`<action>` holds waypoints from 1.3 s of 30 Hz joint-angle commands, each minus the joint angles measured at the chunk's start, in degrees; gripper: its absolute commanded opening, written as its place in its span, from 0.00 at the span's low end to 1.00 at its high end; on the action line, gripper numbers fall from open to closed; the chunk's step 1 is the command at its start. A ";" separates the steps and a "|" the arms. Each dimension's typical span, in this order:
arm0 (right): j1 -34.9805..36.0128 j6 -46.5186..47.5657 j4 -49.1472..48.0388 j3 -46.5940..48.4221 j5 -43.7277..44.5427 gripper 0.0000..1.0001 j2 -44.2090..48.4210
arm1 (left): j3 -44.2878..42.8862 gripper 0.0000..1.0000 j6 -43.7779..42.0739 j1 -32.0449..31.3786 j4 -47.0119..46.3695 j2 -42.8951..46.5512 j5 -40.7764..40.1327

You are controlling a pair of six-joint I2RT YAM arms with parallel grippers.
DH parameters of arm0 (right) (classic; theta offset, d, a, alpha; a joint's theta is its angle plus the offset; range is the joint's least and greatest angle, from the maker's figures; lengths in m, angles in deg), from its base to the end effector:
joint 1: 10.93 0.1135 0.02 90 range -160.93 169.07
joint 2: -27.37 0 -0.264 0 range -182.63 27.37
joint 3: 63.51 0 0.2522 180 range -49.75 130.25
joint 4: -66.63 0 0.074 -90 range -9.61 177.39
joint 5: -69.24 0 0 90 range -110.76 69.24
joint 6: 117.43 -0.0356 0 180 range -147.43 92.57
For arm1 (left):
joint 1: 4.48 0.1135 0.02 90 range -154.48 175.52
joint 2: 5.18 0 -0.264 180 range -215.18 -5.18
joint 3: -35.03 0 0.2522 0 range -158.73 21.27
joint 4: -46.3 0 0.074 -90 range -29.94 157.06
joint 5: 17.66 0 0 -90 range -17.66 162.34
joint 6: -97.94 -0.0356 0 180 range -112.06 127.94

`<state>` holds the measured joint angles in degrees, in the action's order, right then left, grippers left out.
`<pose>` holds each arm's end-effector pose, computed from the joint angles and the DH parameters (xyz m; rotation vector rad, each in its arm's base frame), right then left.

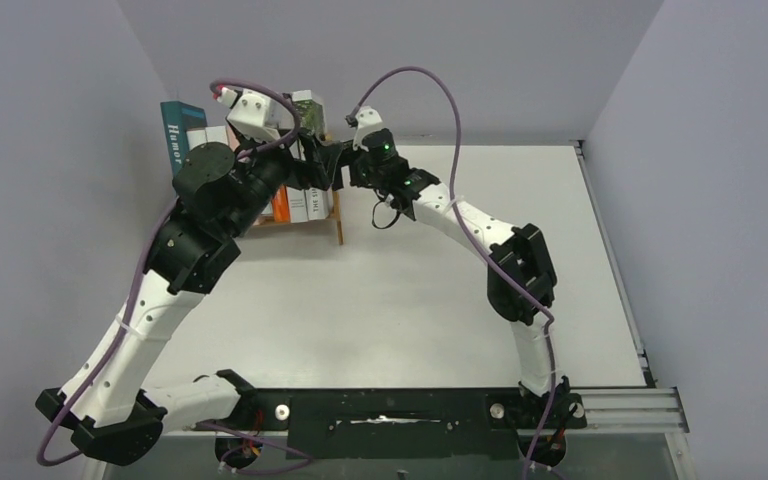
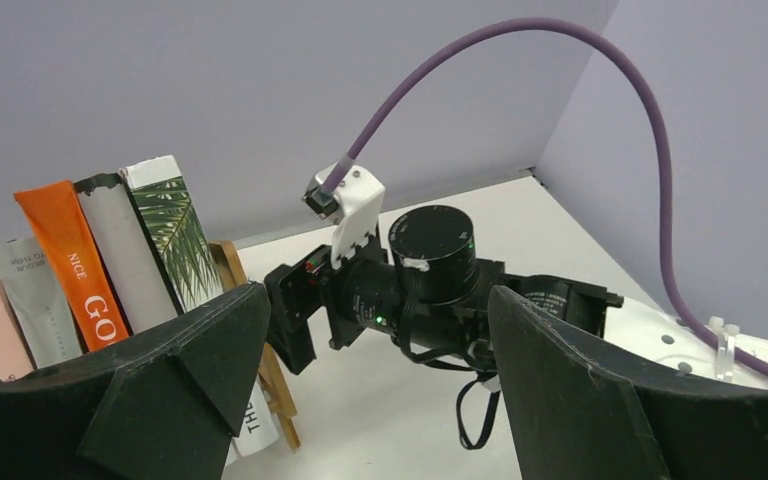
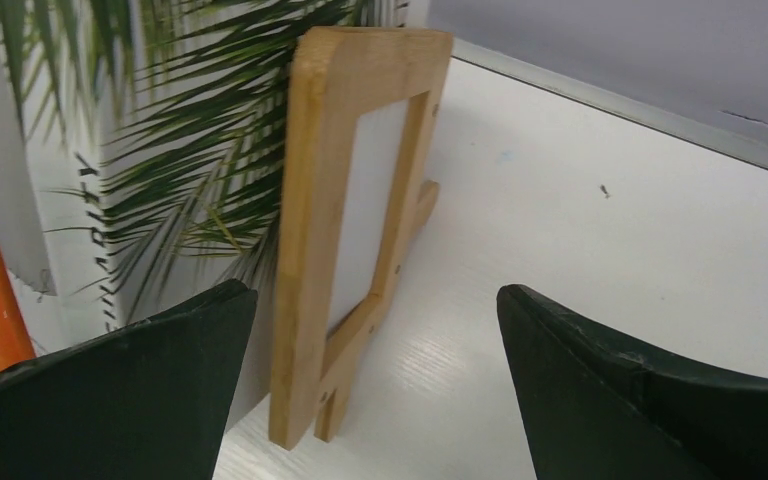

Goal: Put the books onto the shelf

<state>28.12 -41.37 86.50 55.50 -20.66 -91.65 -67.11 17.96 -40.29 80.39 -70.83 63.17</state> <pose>0.3909 0.3171 0.3070 -0.4265 1.9205 0.6144 0.1841 -0.1259 0.5086 0.2190 1.5362 -0.5136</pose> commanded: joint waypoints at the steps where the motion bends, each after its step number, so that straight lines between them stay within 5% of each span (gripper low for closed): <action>1: 2.04 1.75 -2.70 4.91 2.84 0.98 -1.01 | 0.14 0.81 -0.16 0.54 -2.75 2.19 -1.33; 25: 5.11 1.73 -6.21 7.08 13.28 0.96 -9.37 | 3.42 0.81 -0.53 0.85 -2.06 6.22 -6.07; 39: 5.25 -0.53 -8.64 2.77 15.95 0.45 -8.24 | 4.56 0.81 0.00 1.05 -3.40 5.98 -6.19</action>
<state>33.47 -41.28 82.50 60.09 -8.07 -100.89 -62.47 17.88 -39.63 80.37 -65.56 57.33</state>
